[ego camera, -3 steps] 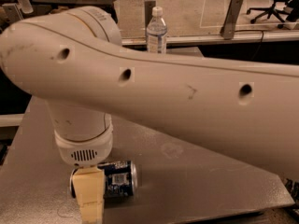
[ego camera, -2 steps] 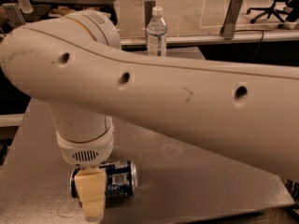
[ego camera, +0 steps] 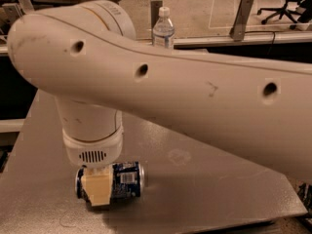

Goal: Place pepsi can upright

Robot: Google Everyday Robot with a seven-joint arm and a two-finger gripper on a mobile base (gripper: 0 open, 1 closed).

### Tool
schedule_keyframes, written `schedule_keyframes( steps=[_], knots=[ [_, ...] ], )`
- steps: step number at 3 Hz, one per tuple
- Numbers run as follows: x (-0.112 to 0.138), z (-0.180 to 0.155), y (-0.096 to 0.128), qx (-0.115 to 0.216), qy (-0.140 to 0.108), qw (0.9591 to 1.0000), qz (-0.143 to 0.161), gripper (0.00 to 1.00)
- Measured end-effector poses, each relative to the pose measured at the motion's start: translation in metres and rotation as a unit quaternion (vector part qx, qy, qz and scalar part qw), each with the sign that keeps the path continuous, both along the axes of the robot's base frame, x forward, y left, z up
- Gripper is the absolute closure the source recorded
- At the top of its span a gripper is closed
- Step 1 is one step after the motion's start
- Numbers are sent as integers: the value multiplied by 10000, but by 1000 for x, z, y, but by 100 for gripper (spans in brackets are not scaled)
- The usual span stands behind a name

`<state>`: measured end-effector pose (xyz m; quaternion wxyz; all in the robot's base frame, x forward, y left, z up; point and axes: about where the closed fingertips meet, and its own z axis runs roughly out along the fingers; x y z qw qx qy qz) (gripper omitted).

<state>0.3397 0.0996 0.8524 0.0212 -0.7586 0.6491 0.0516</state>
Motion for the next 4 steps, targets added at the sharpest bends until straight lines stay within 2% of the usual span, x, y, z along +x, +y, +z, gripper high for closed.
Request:
schedule_keyframes(
  steps=[1,2,3,4],
  knots=[
    [14,22,-7,392,138,9991,-122,85],
    [46,55,-19,1204,372,9917,-269,100],
    [81,80,-30,2165,567,9742,-301,100],
    [102,94,-39,3194,758,9442,-275,100]
  ],
)
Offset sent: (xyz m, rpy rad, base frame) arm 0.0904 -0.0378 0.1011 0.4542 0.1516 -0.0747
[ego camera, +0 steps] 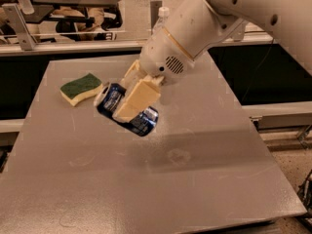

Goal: Place pepsi can upright

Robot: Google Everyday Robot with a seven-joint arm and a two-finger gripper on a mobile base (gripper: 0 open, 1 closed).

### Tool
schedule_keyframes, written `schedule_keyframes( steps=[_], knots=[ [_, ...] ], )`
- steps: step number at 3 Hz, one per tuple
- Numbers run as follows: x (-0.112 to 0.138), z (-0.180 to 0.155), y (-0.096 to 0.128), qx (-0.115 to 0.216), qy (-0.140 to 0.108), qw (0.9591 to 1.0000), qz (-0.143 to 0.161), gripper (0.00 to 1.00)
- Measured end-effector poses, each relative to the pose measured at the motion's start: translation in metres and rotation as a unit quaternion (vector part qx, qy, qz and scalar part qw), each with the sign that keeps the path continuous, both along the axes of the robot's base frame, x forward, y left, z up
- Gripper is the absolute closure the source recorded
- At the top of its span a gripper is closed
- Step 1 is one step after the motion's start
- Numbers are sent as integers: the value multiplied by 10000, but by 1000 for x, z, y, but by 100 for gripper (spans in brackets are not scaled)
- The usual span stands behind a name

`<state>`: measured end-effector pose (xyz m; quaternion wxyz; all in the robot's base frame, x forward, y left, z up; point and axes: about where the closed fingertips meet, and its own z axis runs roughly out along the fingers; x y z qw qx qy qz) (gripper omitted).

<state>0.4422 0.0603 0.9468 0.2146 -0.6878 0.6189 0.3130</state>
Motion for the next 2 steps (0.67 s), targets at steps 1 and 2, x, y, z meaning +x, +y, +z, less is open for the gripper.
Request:
schedule_keyframes(
  steps=[1,2],
  knots=[
    [6,9,-9,955,31,9954,-14,100],
    [9,7,-20,1676,28,9858,-115,100]
  ],
)
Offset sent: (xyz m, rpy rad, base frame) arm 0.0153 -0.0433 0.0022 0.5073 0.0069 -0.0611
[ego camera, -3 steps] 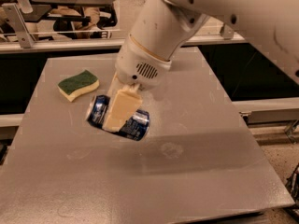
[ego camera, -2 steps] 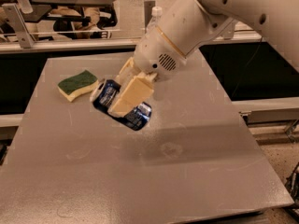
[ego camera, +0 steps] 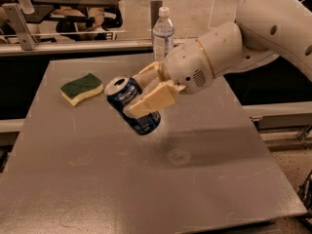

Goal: Place pepsi can upright

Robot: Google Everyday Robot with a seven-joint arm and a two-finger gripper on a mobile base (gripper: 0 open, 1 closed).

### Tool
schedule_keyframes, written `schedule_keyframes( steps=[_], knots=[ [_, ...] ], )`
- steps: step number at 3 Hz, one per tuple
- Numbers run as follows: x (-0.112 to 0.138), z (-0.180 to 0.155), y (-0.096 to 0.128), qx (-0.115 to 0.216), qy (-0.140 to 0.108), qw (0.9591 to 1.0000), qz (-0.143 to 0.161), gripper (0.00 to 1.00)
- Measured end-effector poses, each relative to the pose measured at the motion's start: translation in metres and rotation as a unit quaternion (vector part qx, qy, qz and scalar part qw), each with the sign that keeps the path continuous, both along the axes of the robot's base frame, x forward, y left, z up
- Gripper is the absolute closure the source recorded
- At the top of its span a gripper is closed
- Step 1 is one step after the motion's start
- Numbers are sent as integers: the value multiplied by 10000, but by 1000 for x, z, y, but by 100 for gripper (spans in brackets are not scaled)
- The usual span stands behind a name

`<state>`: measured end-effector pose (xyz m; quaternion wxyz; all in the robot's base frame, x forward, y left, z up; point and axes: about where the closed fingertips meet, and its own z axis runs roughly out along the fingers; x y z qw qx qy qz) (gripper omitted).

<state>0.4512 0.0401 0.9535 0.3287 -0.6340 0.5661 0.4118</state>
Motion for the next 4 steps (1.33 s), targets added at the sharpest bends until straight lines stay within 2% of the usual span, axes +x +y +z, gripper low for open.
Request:
schedule_keyframes(
  steps=[2,3,4],
  knots=[
    [7,-27,-36,751,131,9961,-436,100],
    [10,-38,-52,1123,176,9915,-635,100],
    [11,-46,-62,1538,126,9852,-750,82]
  ],
)
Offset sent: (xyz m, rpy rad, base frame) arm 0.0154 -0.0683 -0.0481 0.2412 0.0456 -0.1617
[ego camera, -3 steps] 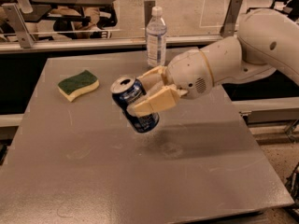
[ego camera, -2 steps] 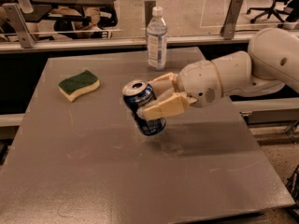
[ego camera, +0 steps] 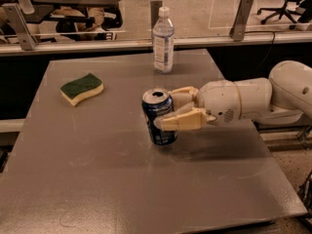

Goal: Place pepsi can upright

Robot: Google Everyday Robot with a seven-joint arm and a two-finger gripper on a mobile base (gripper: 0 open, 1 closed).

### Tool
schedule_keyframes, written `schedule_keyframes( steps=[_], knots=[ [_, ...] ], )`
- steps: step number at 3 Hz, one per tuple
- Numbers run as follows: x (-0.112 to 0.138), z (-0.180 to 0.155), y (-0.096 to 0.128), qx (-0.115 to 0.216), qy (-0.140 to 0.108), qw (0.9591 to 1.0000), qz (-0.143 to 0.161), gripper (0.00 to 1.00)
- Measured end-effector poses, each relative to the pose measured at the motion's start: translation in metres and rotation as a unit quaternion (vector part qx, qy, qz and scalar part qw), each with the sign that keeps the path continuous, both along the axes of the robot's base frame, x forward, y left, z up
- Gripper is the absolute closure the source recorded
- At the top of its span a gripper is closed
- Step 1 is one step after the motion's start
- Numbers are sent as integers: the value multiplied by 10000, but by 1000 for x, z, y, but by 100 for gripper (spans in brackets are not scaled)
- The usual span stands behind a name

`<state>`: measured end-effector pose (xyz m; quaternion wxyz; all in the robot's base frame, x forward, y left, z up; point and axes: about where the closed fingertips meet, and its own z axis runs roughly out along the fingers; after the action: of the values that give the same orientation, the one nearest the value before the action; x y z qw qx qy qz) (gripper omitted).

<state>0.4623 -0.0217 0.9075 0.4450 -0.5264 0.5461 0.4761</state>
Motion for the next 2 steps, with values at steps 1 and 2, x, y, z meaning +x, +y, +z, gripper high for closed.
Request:
schedule_keyframes(
  steps=[1,2],
  knots=[
    [-2,-7,-7,242,-109,9996,-78,59],
    [-5,-11,-13,397,-213,9989,-109,36]
  ],
)
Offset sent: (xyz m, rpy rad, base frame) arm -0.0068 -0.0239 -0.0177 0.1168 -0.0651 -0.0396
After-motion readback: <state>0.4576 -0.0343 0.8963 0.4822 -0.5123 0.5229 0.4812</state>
